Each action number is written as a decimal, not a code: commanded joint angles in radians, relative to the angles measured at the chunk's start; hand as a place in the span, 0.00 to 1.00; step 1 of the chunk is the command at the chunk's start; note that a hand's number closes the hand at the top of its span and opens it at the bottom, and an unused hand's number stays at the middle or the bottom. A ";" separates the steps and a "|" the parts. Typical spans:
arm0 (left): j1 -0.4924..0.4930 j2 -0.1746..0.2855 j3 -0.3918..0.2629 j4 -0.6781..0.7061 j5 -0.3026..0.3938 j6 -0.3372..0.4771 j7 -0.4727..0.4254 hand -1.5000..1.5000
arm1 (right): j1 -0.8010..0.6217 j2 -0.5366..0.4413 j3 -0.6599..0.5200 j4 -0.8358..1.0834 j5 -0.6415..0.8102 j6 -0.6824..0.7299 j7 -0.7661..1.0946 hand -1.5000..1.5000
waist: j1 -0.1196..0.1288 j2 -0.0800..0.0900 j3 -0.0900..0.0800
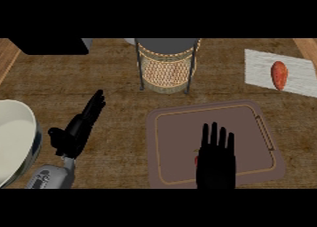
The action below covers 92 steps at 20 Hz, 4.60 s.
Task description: Pick the bell pepper from the tray and place it in the tiered basket
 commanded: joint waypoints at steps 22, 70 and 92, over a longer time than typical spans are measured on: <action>0.015 -0.061 0.087 -0.016 -0.086 -0.080 0.006 0.50 | 0.054 0.043 -0.075 0.198 0.148 -0.299 -0.229 1.00 | 0.006 0.000 0.000; 0.025 -0.078 0.105 -0.050 -0.110 -0.112 0.039 0.50 | -1.299 -0.090 -0.833 1.027 -0.681 -0.264 -0.651 1.00 | 0.047 0.010 -0.001; -0.024 -0.150 0.075 0.009 -0.146 -0.098 0.020 0.50 | -1.474 0.035 -1.093 1.472 -0.873 -0.390 -0.624 1.00 | 0.063 0.021 -0.001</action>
